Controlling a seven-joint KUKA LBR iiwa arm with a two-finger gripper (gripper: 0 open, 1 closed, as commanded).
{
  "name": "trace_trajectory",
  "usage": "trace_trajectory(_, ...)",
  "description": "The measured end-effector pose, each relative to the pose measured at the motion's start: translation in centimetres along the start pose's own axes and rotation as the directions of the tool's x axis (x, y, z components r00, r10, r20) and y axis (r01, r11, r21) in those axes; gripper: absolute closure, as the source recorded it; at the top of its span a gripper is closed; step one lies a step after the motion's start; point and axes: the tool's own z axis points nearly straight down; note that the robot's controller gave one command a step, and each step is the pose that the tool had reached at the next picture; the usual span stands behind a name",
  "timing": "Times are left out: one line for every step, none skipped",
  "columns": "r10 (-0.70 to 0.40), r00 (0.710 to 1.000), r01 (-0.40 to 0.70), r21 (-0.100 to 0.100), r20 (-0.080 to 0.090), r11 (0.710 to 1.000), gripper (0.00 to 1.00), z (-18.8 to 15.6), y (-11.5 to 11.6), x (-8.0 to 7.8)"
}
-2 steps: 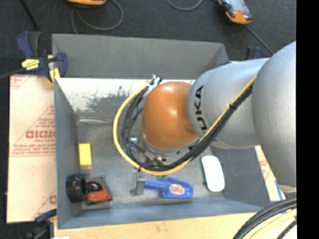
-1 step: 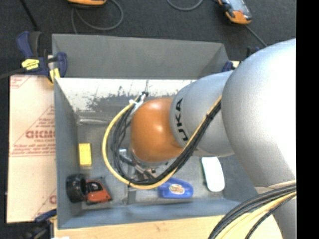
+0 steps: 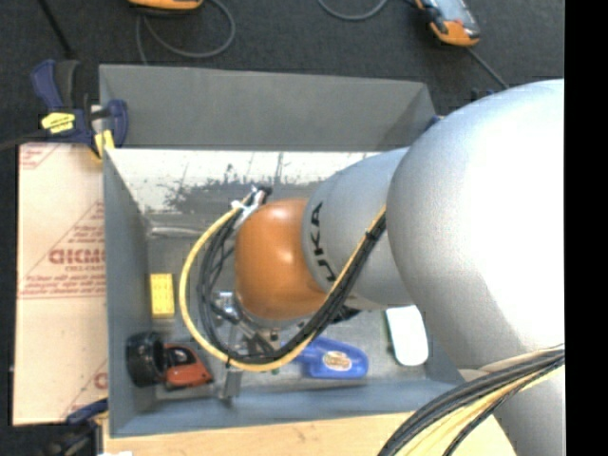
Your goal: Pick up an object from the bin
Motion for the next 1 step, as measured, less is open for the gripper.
trace_trajectory(0.083, 0.997, -0.083, 0.004, -0.003, 0.997, 0.0, 0.26, 2.29, -0.47)
